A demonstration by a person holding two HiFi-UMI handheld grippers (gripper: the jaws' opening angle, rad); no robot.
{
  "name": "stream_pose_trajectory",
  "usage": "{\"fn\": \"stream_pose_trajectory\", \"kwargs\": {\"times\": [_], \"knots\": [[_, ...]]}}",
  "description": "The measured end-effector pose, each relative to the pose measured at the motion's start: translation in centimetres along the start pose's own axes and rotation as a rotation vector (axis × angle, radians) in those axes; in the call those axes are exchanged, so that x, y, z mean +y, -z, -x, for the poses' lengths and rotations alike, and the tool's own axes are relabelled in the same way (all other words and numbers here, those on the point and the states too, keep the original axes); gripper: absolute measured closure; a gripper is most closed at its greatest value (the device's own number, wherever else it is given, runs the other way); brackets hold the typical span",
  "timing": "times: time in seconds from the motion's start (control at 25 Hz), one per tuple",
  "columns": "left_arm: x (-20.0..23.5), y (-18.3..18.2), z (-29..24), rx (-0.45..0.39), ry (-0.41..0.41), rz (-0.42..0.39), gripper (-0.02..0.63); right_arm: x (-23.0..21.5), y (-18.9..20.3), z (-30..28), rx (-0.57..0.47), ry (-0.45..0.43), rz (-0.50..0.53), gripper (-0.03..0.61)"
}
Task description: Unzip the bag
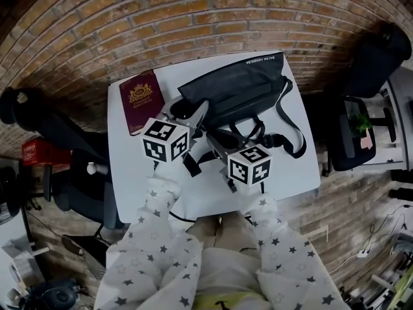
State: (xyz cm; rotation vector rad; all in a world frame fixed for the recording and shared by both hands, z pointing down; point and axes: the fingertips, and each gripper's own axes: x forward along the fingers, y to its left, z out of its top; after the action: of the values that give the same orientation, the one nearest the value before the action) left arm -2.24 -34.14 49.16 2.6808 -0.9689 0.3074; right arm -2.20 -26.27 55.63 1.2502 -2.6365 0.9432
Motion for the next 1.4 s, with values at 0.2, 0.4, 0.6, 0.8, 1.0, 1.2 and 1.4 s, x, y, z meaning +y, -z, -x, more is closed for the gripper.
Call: {"fn": "stream_pose_trajectory", "kwargs": {"times": [0.2, 0.4, 0.6, 0.8, 1.0, 1.2, 1.4], "knots": [[0.0, 0.1, 0.1, -0.004, 0.002, -0.003, 0.468, -0.4, -1.1, 0.8, -0.031, 0.016, 0.006, 0.522], [0.0, 0.2, 0.0, -0.011, 0.006, -0.005, 0.476, -0.7, -1.7, 1.2, -0.043, 0.030, 0.014, 0.522], [0.0, 0.4, 0.0, -0.012, 0.006, -0.016, 0.480, -1.2, -2.0, 1.3, -0.052, 0.039, 0.014, 0.522], [0.1, 0.4, -0.1, -0.006, 0.003, -0.026, 0.485, -1.8, -2.4, 1.6, -0.055, 0.041, 0.014, 0.522], [0.2, 0.3, 0.1, -0.005, -0.004, -0.030, 0.486, -2.4, -2.7, 1.9, -0.036, 0.028, 0.023, 0.523], [-0.2, 0.4, -0.2, 0.002, -0.010, -0.040, 0.486, -3.2, -3.0, 2.1, -0.030, 0.015, 0.022, 0.522], [-0.8, 0.6, -0.5, 0.005, -0.024, -0.043, 0.486, -4.7, -3.4, 3.3, -0.032, 0.016, 0.025, 0.522]]}}
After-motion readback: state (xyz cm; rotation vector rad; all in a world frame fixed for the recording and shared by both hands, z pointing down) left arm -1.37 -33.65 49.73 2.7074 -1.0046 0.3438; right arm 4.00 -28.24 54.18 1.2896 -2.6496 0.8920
